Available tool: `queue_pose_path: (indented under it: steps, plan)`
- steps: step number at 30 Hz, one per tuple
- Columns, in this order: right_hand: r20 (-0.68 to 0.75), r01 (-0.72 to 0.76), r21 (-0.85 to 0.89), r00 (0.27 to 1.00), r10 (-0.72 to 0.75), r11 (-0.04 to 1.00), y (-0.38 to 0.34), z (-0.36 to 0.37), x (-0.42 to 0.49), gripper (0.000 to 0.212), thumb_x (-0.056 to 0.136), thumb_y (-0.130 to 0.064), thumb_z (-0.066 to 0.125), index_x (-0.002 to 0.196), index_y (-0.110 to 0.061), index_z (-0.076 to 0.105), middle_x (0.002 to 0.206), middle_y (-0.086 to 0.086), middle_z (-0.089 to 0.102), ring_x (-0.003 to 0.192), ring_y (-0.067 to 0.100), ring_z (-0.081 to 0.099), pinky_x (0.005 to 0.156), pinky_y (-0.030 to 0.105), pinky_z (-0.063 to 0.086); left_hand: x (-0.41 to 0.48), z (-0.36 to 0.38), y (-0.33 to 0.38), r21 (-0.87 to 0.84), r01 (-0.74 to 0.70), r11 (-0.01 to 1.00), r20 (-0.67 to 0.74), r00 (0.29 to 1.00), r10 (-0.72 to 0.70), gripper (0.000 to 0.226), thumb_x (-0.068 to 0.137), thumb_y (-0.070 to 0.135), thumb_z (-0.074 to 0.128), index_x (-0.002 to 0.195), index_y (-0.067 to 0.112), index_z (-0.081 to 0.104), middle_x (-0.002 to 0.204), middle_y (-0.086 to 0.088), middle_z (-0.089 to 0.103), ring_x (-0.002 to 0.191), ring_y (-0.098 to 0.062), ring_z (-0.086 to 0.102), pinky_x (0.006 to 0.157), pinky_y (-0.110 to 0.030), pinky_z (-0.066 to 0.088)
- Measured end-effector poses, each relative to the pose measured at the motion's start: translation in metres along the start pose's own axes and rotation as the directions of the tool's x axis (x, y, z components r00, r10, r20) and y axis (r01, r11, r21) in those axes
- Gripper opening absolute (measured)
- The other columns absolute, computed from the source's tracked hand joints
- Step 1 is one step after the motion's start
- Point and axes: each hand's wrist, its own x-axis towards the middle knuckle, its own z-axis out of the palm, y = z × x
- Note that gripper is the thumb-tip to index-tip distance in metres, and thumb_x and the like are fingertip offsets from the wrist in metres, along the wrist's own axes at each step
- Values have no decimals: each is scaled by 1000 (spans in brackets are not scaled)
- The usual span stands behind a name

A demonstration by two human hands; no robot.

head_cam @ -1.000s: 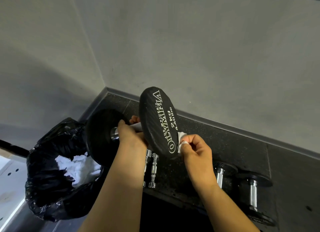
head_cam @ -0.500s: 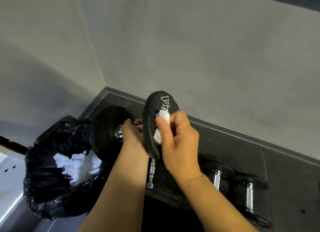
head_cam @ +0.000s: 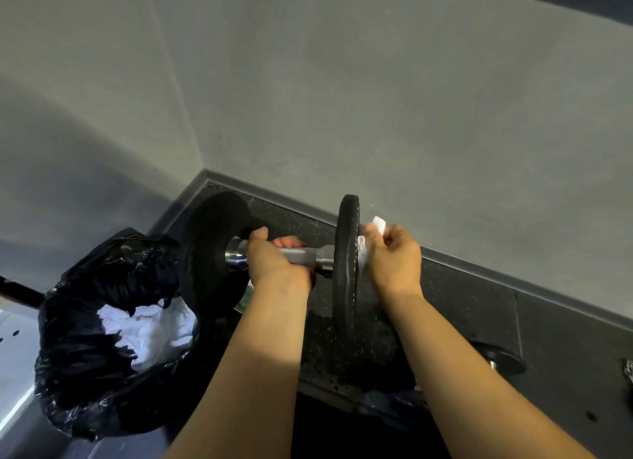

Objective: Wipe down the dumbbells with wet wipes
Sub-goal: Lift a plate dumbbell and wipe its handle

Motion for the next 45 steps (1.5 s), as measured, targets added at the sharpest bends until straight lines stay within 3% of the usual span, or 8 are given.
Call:
queue_pose_path:
  steps: [6,9,16,19,27,36,39,45]
  plan:
    - [36,213,398,968,-248,892,-37,-28,-89,11,93,-21,58,97,-14,65,80,12,62,69,15,55,62,28,48,1,2,1,-13,-36,999,24,999,36,36,88,28,56,59,21,37,48,7,37,46,-11,40,78,-30,48]
    - [51,317,326,935,-351,891,-38,-23,-97,12,94,-27,57,94,-24,68,91,9,67,82,22,60,75,40,51,-1,0,1,-5,-58,998,31,998,58,34,86,26,55,58,21,35,56,6,37,54,-13,41,89,-33,46]
    - [-87,397,192,918,-388,897,-45,-2,-32,18,95,-29,53,91,-16,65,86,9,62,77,18,56,73,40,50,-9,4,4,-30,-38,999,169,985,42,37,88,16,51,56,20,32,45,6,32,40,-10,35,53,-21,39]
    - [-66,334,101,942,-329,937,-39,4,-5,20,97,-25,51,88,-12,63,79,2,58,69,12,49,64,26,42,-12,5,5,-18,-44,999,165,985,47,35,88,16,52,57,19,34,47,6,33,42,-10,37,51,-17,42]
    - [17,97,-48,995,-96,994,22,8,-4,17,95,-15,51,83,-12,62,70,-2,59,60,11,48,61,33,46,-6,3,7,-83,-54,995,133,989,65,35,87,17,52,57,20,34,48,7,34,41,-10,37,53,-20,40]
    - [120,111,139,984,-128,984,25,-9,-80,16,95,-9,53,81,-17,58,76,0,64,69,9,56,65,25,48,-5,4,10,-136,-110,985,78,990,121,36,89,20,48,58,20,31,51,6,33,43,-11,36,58,-22,40]
    - [136,198,217,963,-231,956,15,-12,-97,15,95,-9,53,84,-16,61,76,-1,62,69,8,53,66,27,46,-2,2,11,-142,-151,978,93,982,165,35,88,21,48,57,21,31,54,6,32,50,-12,35,70,-28,41]
    - [49,426,300,887,-460,854,-32,-12,-92,11,96,-14,53,92,-21,61,80,-2,61,72,15,57,67,34,50,2,0,14,-168,-139,976,160,973,166,41,85,19,48,51,22,27,47,8,26,44,-10,27,57,-23,31]
